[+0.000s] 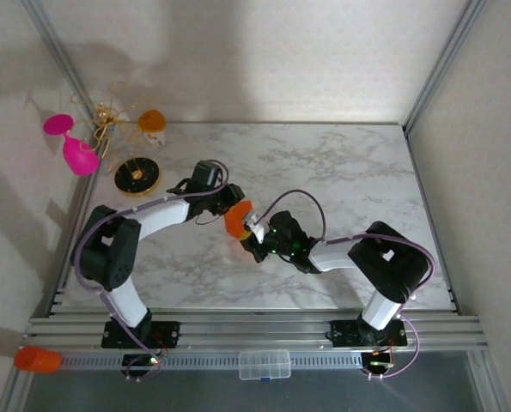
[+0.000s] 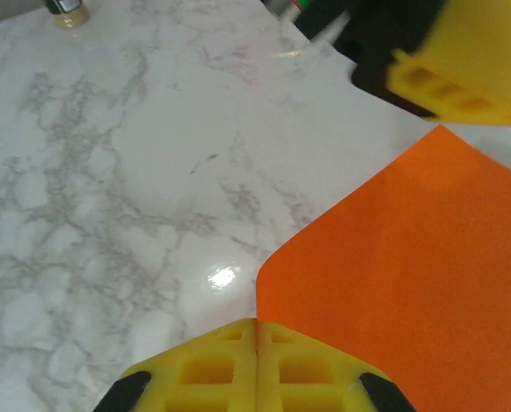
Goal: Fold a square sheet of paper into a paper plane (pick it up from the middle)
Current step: Third fold the triangle at the center of the table.
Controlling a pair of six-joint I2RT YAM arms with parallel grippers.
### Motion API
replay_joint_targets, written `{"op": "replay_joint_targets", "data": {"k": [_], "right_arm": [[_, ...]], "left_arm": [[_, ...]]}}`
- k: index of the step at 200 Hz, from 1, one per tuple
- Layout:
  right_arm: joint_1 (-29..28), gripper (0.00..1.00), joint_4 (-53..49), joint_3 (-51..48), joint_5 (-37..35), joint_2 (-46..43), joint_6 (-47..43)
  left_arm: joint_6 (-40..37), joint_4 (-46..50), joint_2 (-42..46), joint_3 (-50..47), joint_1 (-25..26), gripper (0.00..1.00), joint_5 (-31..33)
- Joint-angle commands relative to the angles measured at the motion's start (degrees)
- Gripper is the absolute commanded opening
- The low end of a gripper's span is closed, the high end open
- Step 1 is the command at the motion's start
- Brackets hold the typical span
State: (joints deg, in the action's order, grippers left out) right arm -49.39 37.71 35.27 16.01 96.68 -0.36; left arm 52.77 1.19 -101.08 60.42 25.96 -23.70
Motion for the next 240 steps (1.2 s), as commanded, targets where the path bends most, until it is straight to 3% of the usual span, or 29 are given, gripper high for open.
{"op": "replay_joint_targets", "data": {"k": [1,70,146,240], "right_arm": [[-0.5,0.0,-1.3,0.9,3.6,-0.6,6.8],[-0.5,0.0,-3.9,2.2,4.4,1.4,9.5],[0.8,0.0,-12.3,7.3,-7.7,4.7,12.9],[1.8,0.0,-15.2,10.4,-12.4,7.4,15.0]], "left_arm": [[-3.4,4.7,-4.7,2.3,1.5,0.27,1.8],[-7.3,11.2,-11.2,6.1,3.3,0.14,6.3],[-9.6,13.2,-13.5,6.5,4.1,0.07,7.2],[-10.2,13.1,-13.3,6.4,4.0,0.04,6.2]]}}
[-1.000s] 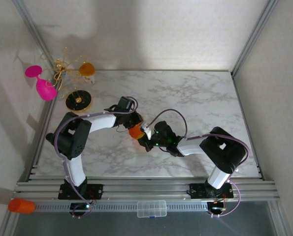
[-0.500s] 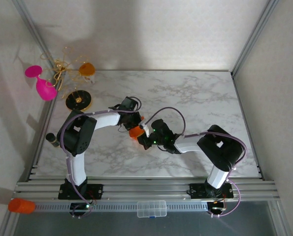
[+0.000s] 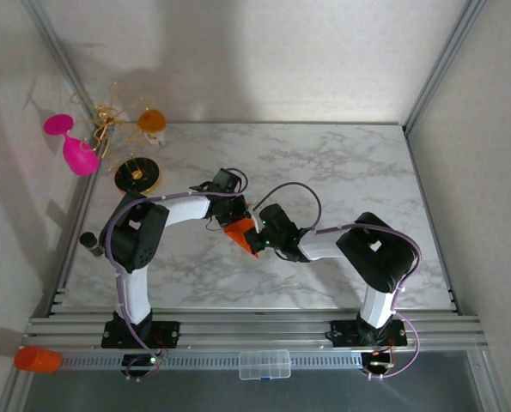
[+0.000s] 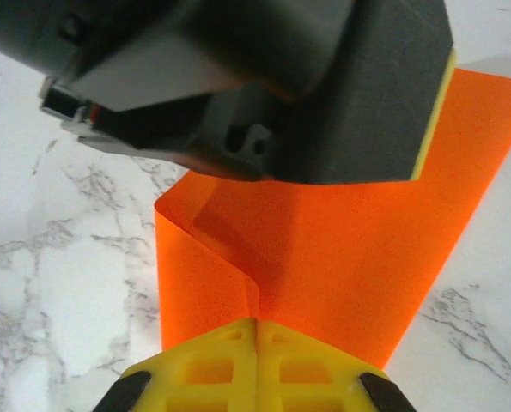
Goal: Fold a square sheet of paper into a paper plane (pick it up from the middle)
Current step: Third fold the triangle at the center of the table.
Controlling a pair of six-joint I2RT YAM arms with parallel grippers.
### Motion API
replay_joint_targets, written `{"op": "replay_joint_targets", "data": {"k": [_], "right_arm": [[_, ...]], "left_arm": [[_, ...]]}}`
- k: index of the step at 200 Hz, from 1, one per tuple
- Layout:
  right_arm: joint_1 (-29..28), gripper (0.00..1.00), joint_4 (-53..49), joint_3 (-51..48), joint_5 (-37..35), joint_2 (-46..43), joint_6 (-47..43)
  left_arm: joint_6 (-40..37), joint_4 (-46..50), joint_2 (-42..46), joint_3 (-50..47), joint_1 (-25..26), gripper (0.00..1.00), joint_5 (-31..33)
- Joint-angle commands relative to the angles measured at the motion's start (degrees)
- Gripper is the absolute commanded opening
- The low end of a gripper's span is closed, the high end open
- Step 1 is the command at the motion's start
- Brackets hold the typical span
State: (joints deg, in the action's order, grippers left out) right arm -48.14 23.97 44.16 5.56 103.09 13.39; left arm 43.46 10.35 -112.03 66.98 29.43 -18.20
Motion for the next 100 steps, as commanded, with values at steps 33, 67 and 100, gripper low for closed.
{"op": "replay_joint_targets", "data": {"k": [33,67,100], "right_arm": [[0.6,0.0,-2.3,2.1,-2.5,1.5,1.6],[0.6,0.0,-2.9,2.2,-2.3,1.8,2.0],[0.7,0.0,-3.5,2.2,-2.1,2.2,2.2]], "left_arm": [[-0.7,3.7,-2.0,-0.4,0.5,0.04,0.6],[-0.4,3.7,-1.3,0.4,0.5,0.05,0.0],[0.7,2.7,1.8,1.4,-0.1,0.08,-0.8]]}}
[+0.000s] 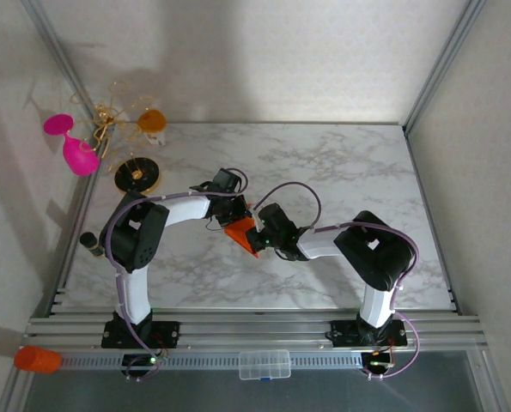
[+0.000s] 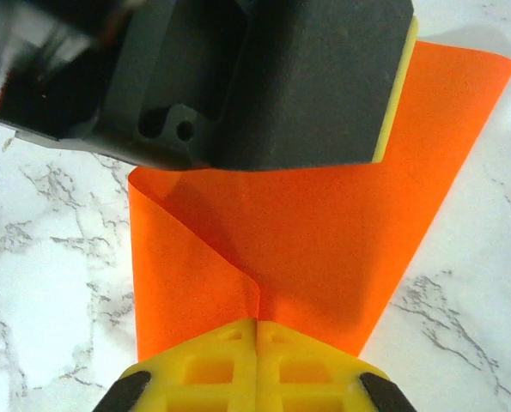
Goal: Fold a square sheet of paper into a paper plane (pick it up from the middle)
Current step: Third fold the triangle at the center of the table.
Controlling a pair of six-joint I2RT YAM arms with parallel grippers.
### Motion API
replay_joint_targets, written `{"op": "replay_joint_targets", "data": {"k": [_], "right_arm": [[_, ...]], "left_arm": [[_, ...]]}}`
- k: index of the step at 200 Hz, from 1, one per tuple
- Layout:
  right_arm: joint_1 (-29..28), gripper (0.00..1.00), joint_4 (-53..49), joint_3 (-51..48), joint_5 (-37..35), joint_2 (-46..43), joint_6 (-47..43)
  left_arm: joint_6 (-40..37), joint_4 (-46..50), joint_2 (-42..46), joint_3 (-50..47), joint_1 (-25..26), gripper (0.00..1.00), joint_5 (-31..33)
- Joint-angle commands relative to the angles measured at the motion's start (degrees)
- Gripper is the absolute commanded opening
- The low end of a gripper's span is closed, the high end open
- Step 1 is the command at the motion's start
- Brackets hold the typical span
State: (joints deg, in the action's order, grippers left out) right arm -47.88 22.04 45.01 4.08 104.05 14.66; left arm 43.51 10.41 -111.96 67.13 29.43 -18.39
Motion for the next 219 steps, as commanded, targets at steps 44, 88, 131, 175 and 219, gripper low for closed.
{"op": "replay_joint_targets", "data": {"k": [44,88,131,175,219], "right_arm": [[0.5,0.0,-1.8,1.2,-0.3,1.4,0.9],[0.7,0.0,-2.3,1.7,0.0,1.9,0.9],[1.2,0.0,-3.7,2.9,1.7,2.2,1.3],[1.6,0.0,-4.2,3.5,2.0,2.3,1.2],[1.8,0.0,-4.6,4.0,2.3,2.7,1.0]], "left_arm": [[1.4,2.0,5.0,-0.9,-2.7,0.11,0.2],[1.1,1.9,4.8,-4.4,-3.8,0.1,1.1],[0.6,2.9,2.9,-4.2,-3.5,0.07,1.1],[-0.3,4.5,1.5,-3.6,-3.2,0.05,2.0],[-0.9,4.9,0.7,-3.5,-3.1,0.04,2.4]]}}
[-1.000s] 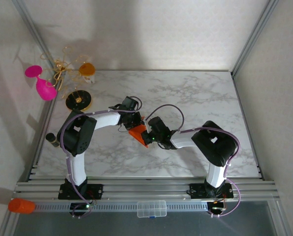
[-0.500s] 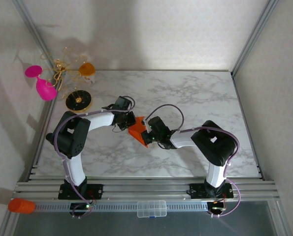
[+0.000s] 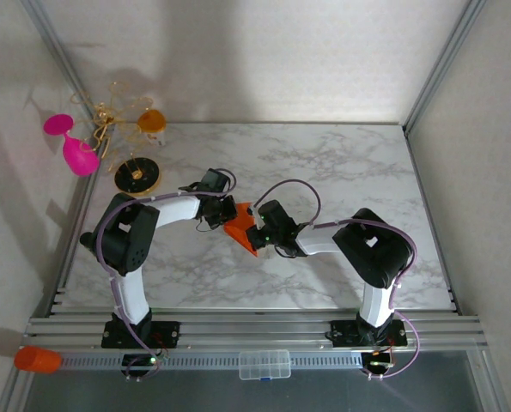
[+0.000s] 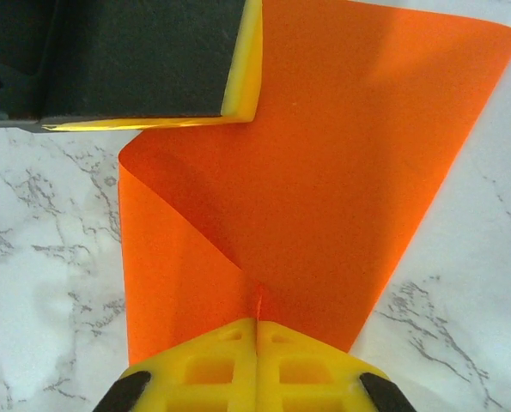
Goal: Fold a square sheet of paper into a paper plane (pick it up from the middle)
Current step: Third fold the triangle at the center of the table.
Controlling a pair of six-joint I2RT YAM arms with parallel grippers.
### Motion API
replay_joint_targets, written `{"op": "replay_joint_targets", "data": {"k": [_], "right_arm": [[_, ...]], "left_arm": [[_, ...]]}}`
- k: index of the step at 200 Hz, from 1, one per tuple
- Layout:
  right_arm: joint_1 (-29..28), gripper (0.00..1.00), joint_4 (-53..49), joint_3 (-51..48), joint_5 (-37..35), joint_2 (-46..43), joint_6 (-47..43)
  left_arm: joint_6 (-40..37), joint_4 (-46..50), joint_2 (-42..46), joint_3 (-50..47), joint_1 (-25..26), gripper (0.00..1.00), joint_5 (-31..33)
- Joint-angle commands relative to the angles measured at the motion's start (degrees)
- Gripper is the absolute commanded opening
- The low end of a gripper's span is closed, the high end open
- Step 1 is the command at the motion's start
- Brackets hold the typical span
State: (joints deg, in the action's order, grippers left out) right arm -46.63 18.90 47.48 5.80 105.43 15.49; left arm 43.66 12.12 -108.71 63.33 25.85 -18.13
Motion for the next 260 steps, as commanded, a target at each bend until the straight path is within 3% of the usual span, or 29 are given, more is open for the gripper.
{"op": "replay_joint_targets", "data": {"k": [1,107,136,198,260], "right_arm": [[0.5,0.0,-1.5,1.6,0.7,1.4,0.2],[0.5,0.0,-3.2,1.2,-0.1,2.9,1.0],[0.6,0.0,-3.6,1.0,-0.1,2.9,1.2],[0.7,0.0,-4.0,1.1,0.1,3.1,1.4],[0.8,0.0,-4.4,1.4,0.1,3.6,1.7]], "left_arm": [[-1.0,3.2,-2.6,0.3,0.5,0.04,2.2],[-1.0,4.0,1.6,4.5,0.1,0.08,3.4],[3.8,0.7,7.5,1.0,-0.3,0.12,4.8],[20.8,-14.3,17.0,-15.6,3.6,0.14,-0.3],[24.8,-19.2,15.6,-18.3,6.4,0.14,-1.2]]}}
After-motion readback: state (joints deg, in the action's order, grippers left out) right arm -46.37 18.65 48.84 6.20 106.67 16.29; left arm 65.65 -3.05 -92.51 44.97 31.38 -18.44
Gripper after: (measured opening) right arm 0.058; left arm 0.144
